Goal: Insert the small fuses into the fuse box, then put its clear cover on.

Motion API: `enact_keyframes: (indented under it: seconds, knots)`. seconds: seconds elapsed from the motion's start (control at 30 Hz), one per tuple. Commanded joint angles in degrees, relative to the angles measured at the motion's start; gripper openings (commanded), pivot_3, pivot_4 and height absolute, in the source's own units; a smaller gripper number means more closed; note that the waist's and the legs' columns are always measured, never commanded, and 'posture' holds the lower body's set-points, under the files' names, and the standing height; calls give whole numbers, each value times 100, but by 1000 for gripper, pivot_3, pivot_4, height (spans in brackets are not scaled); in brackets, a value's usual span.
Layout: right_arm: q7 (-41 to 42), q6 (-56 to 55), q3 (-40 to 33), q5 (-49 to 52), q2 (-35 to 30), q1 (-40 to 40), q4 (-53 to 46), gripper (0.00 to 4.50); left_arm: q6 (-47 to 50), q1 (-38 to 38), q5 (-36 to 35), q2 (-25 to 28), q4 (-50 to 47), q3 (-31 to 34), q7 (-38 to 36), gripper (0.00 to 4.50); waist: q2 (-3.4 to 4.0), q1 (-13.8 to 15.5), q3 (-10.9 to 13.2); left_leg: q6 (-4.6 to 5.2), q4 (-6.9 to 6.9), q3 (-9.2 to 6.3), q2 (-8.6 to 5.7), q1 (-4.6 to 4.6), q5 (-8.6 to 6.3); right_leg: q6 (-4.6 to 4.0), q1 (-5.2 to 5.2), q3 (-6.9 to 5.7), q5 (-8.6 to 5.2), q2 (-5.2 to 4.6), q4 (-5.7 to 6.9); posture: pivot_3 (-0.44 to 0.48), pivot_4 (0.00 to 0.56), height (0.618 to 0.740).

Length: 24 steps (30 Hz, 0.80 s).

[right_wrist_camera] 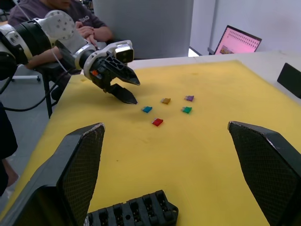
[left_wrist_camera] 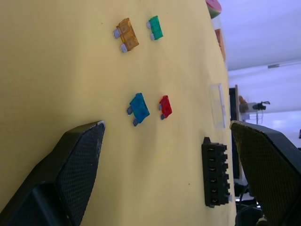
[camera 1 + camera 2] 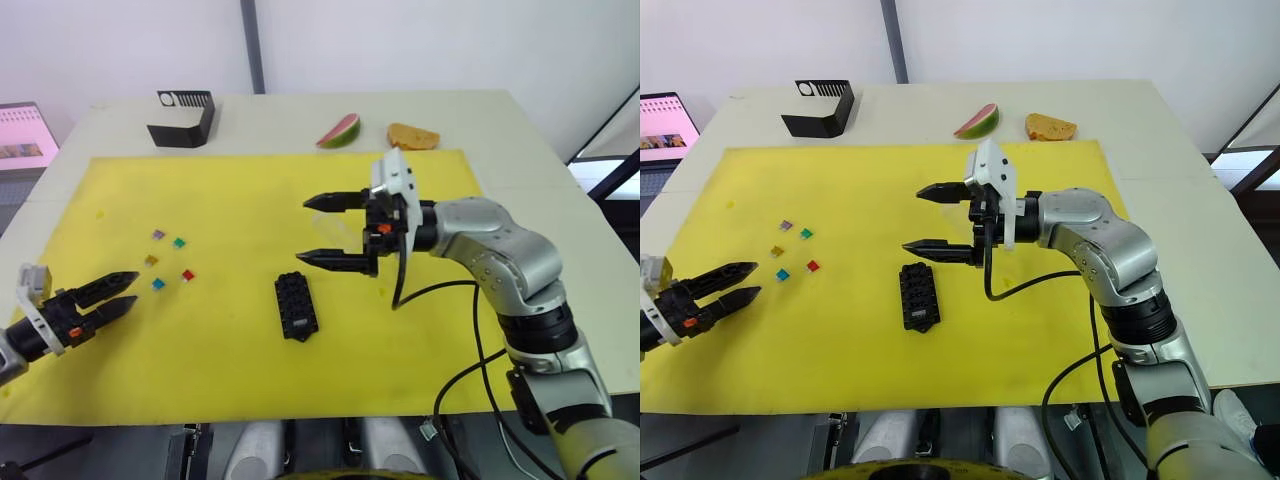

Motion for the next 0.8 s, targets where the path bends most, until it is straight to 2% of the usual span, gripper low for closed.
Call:
enact_keyframes:
  seconds: [0.03,0.33,0.8]
  knots:
    - [74,-50,2,44,58,-128,-137,4434,132,-117,65,-113,137,-95,100,4500,1,4,0,0,0,0,0,0,0,0,0,0,0,0,0,0,150,740]
    - [22,-47,46,0,105,-99,-171,4434,229,-160,67,-357,5,-217,41,4500,11,41,-6,1,0,0,-5,1,0,0,3,0,0,-6,-1,0,150,740]
    - [-47,-32,50,-155,49,-66,-178,4434,171,-821,384,-453,395,-619,90,4500,11,137,-6,2,1,-3,-11,0,-1,0,5,0,0,-11,-2,0,150,740]
